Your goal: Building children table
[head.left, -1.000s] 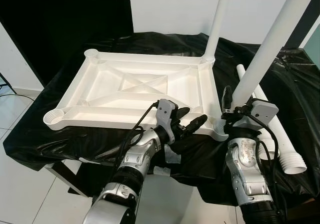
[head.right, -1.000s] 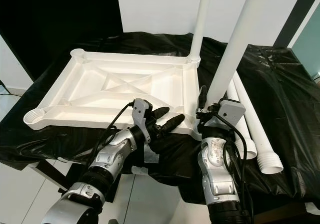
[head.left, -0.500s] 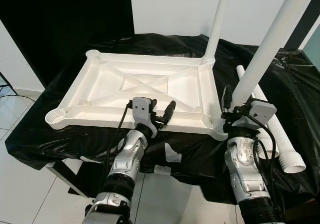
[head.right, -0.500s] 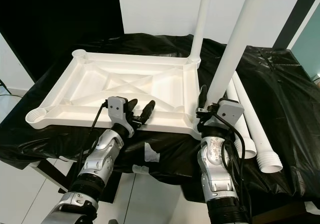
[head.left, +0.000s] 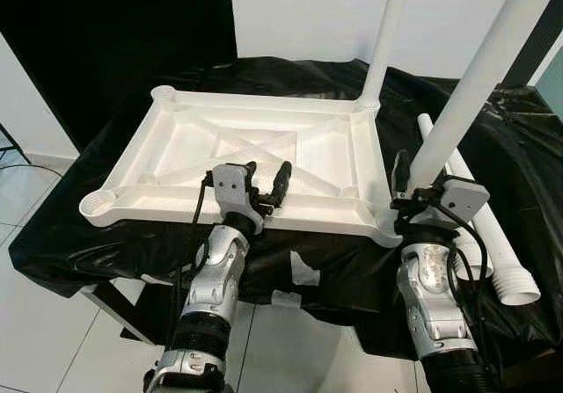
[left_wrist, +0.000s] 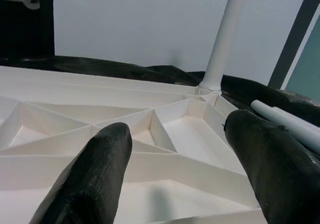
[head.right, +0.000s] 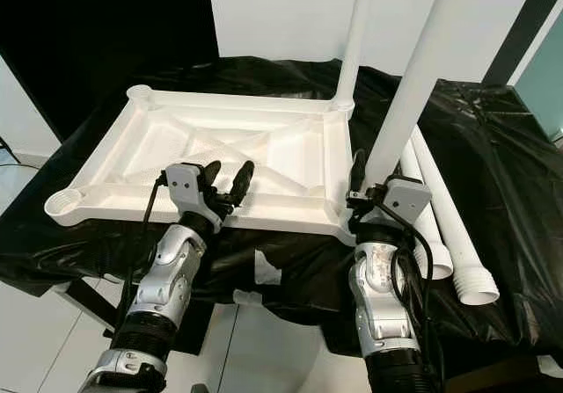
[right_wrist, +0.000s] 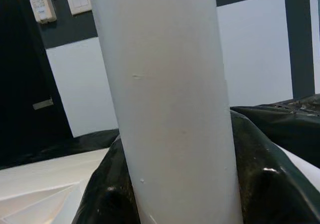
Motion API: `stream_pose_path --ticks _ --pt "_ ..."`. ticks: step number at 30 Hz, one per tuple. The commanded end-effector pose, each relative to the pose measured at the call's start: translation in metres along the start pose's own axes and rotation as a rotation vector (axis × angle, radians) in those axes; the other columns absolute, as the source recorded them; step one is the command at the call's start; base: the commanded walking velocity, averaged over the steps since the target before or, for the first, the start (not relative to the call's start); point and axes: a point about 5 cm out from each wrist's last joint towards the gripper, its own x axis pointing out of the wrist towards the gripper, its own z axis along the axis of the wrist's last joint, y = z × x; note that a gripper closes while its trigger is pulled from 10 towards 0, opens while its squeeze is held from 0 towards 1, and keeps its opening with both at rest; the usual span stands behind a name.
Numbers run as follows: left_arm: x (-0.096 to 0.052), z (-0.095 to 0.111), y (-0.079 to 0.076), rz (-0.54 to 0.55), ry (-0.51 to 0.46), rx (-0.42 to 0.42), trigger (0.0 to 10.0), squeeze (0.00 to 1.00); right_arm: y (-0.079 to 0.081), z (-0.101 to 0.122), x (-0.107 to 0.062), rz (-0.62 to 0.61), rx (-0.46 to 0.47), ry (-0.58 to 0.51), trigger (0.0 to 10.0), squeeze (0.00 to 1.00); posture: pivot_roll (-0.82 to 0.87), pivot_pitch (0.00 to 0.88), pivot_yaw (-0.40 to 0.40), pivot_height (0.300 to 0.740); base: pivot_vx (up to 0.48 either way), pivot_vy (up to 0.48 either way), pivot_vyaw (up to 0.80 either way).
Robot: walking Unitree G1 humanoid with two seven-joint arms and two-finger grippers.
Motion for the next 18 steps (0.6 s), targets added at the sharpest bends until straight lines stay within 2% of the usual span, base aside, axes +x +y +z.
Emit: stream_pose_path --ticks 1,18 --pt "-0.0013 0.0002 -0.0012 -0.008 -0.006 0.017 10.0 0.0 -0.0095 -0.0523 -0.0218 -0.032 -0.073 0.457 10.0 0.42 -0.12 0.0 0.055 0.74 0.0 0.0 0.0" --pt "-0.0013 0.0002 -0.0012 -0.008 -0.006 0.017 10.0 0.0 -0.0095 -0.0523 -0.0218 -0.032 -0.073 0.457 10.0 0.42 -0.12 0.0 0.055 0.74 0.0 0.0 0.0"
